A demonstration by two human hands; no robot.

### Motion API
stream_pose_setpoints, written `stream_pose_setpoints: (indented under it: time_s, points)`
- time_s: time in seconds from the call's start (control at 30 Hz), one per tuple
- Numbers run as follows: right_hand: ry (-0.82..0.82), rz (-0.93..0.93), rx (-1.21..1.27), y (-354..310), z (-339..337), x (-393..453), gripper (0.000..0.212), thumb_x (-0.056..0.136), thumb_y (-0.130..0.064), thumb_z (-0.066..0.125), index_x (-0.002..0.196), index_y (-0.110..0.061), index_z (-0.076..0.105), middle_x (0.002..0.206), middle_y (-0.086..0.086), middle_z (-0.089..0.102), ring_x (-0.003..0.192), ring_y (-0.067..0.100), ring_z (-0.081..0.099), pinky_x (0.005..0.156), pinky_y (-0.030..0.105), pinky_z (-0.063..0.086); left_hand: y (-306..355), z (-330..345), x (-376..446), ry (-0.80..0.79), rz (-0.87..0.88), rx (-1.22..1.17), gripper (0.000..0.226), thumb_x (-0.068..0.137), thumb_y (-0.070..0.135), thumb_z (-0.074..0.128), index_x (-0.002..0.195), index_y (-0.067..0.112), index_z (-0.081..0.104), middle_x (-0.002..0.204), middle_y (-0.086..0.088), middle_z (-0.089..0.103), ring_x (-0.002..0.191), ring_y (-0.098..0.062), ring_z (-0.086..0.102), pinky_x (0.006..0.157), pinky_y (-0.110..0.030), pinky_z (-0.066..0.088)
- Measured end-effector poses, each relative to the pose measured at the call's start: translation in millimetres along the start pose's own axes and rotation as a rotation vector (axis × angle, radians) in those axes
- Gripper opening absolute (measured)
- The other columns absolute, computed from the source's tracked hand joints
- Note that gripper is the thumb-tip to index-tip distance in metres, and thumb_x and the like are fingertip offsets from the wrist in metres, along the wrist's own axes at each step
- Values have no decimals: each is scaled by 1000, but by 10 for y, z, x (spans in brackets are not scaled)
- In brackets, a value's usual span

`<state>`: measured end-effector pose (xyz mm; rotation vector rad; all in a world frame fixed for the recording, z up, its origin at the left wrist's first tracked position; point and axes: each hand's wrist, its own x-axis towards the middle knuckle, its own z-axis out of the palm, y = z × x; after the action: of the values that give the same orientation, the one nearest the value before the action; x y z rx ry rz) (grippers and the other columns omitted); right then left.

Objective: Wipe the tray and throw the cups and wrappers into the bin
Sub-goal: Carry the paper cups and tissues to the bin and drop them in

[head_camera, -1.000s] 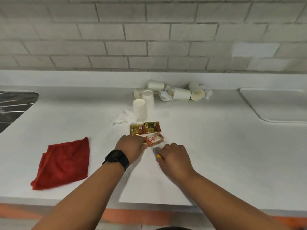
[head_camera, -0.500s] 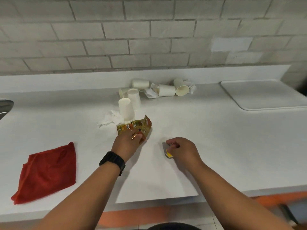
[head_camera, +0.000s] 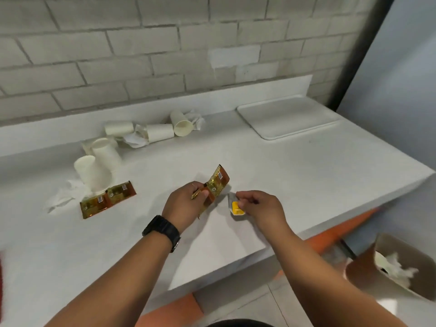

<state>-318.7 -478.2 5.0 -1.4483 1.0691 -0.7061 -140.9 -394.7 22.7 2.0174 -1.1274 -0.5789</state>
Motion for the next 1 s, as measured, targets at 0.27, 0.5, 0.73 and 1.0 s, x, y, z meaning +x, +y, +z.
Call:
stream_pose_setpoints:
  time_s: [0.27, 0.5, 0.73, 1.0]
  points:
    - [349, 49, 91, 358, -1855, -62, 24, 85, -7, 67, 83, -31, 74, 90, -7, 74, 85, 7, 67, 75, 16, 50, 1142, 1310, 0, -180, 106, -51, 16, 92, 37, 55, 86, 27, 65, 80, 12, 68, 73, -5, 63, 57, -22, 43]
    - [636, 243, 242, 946, -3367, -195, 12, 85, -13, 69, 89, -21, 77, 88, 1, 75, 80, 16, 68, 78, 29, 54, 2002, 2563, -167, -401, 165, -99, 17, 90, 39, 59, 81, 27, 66, 79, 8, 70, 76, -11, 66, 74, -37, 54]
    - [743, 464, 107, 1724, -4454, -270, 11, 83, -9, 68, 84, -18, 75, 71, -1, 69, 61, 13, 60, 57, 23, 52, 2485, 3670, -268, -606, 126, -17, 20, 91, 44, 57, 88, 26, 64, 83, 12, 70, 76, -6, 66, 68, -28, 55]
    - [675, 653, 22, 2669, -5023, -187, 22, 81, -28, 59, 98, -23, 72, 89, 0, 69, 86, 23, 65, 88, 40, 51, 2407, 4603, -172, -719, 44, 213, 22, 94, 37, 54, 79, 23, 61, 63, 8, 56, 57, -9, 50, 50, -22, 35]
